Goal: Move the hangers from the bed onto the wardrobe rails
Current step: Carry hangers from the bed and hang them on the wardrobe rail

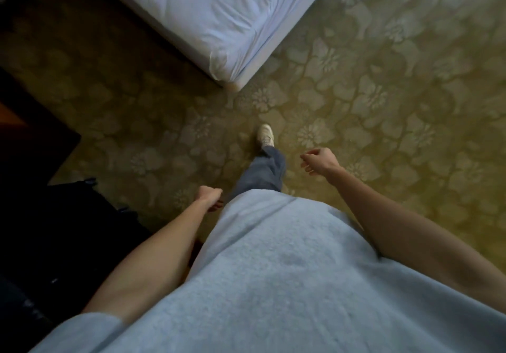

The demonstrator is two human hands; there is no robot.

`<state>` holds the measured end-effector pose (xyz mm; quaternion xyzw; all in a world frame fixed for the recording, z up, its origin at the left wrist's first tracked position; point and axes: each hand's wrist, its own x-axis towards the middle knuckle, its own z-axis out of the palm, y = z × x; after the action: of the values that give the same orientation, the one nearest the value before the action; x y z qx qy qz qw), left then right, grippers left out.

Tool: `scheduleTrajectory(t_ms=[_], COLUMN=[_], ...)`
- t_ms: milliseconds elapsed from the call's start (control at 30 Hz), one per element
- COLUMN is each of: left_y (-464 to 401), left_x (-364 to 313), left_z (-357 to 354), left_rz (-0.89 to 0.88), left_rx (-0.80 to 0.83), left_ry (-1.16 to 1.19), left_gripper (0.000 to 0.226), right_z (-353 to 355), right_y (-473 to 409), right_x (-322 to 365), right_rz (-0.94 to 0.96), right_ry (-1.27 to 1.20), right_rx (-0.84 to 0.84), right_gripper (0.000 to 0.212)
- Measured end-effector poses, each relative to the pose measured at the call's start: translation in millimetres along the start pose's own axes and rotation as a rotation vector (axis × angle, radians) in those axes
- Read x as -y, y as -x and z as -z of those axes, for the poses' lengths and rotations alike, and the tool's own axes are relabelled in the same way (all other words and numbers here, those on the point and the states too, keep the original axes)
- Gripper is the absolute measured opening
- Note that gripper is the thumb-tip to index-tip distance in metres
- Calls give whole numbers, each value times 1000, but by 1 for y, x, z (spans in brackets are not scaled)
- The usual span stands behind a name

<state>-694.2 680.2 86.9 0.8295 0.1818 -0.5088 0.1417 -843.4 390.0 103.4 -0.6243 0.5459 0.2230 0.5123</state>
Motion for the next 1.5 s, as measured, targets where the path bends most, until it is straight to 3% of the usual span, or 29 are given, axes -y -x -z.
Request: scheduleTrajectory(t_ms=[267,433,667,833,1200,1500], left_y=[-6,6,6,8,-31,-67], left_x=[-254,-408,-574,-639,-722,-826], left_z=[29,19,2,16,59,63], left_rz=[-250,-448,-516,-431,-234,-60], left_rx=[102,182,211,184,62,162], left_ry=[-26,-80,-181,-242,-126,18], left_gripper=[20,20,18,18,24,21], right_z=[100,147,220,291,414,478], right_y=[-39,-62,-134,-192,-328,-425], right_x=[53,62,95,158,392,539], right_rz=[-181,-335,-452,-431,-17,110], right_ry=[40,-91,-269,-220,-85,160], right_rx=[-140,-218,-188,-163,-79,10], right_gripper=[23,23,22,24,21,23])
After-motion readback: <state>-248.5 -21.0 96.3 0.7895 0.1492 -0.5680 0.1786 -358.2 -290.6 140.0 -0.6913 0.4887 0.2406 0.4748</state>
